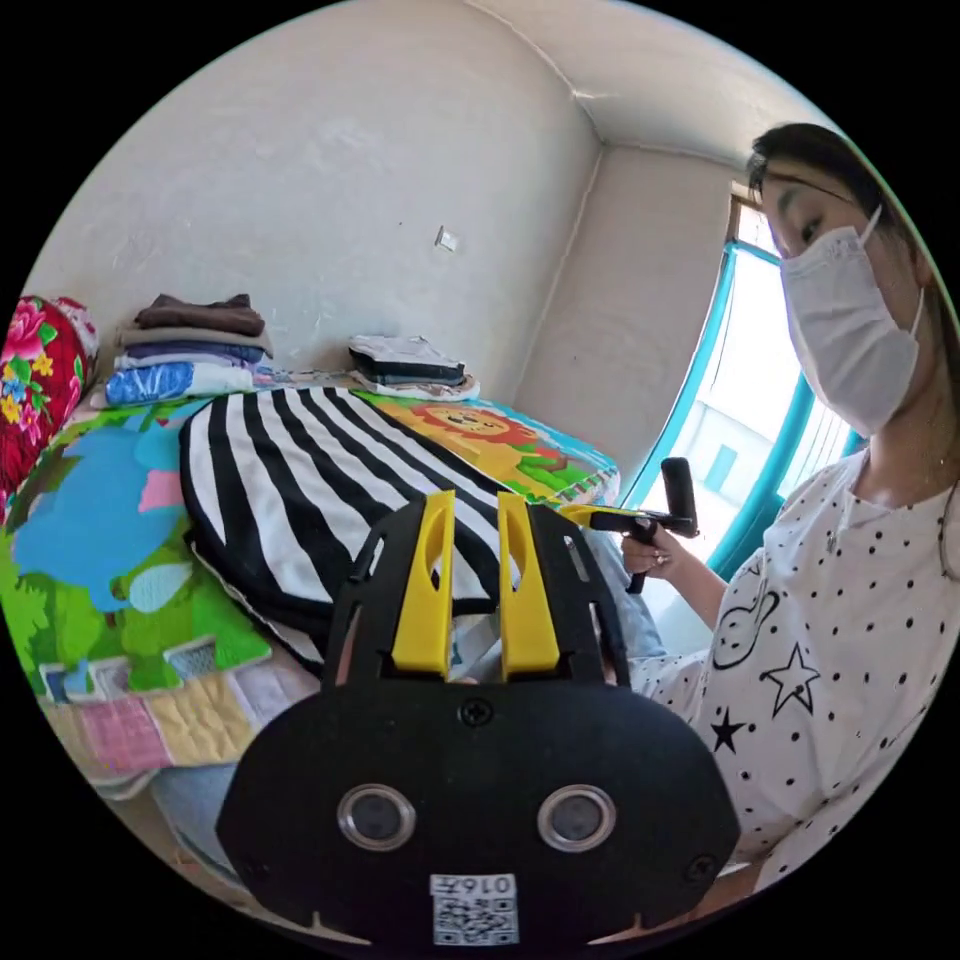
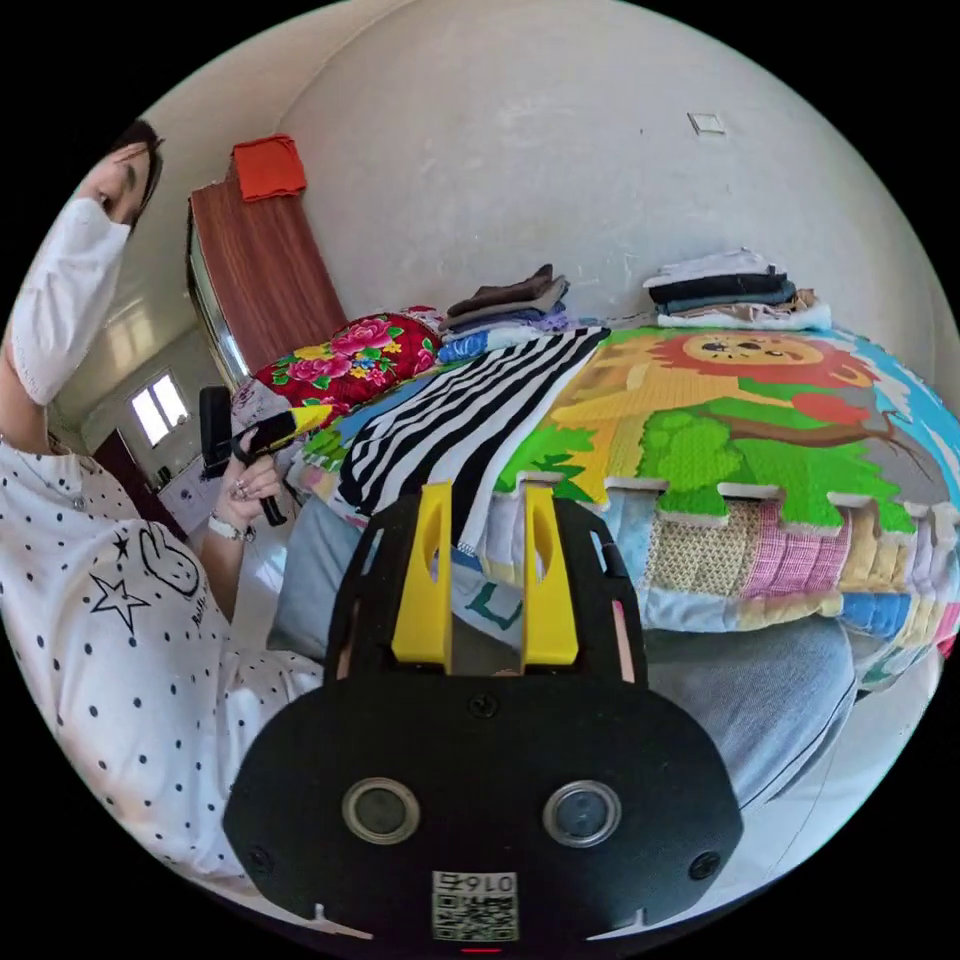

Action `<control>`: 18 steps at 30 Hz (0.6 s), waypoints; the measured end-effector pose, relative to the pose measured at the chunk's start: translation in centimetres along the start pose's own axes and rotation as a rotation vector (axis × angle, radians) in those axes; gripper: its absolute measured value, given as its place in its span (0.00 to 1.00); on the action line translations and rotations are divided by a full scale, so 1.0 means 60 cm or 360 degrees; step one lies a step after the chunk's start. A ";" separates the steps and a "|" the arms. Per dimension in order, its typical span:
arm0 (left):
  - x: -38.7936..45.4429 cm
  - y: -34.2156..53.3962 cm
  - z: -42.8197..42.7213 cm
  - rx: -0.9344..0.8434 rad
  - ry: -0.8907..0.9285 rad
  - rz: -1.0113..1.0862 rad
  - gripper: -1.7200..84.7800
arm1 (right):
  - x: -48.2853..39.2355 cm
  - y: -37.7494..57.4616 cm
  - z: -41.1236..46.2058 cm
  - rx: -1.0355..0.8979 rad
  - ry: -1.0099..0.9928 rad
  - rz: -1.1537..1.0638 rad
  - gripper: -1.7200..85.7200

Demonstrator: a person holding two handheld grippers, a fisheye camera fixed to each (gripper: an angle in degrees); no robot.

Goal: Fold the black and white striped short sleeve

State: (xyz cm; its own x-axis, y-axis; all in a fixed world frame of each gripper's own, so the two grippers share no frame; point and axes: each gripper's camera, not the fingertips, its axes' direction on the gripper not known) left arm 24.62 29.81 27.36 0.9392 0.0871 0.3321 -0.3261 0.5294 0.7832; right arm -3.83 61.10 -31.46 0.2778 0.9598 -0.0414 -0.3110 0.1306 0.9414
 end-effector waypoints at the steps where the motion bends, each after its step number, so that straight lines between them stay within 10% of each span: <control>1: 0.009 0.014 -0.001 0.0006 -0.0007 -0.0005 0.10 | 0.020 0.012 0.008 -0.0034 -0.0080 0.0075 0.13; 18: 0.421 0.190 0.163 -0.0308 -0.0758 0.1038 0.19 | 0.207 0.091 0.056 -0.0094 -0.0909 0.0773 0.04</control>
State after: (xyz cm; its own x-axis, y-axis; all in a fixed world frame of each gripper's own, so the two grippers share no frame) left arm 43.58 29.76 49.81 0.4077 0.0836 0.9093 -0.7243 0.6360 0.2663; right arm 0.96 72.91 -25.68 0.5202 0.6369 0.5690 -0.5626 -0.2458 0.7894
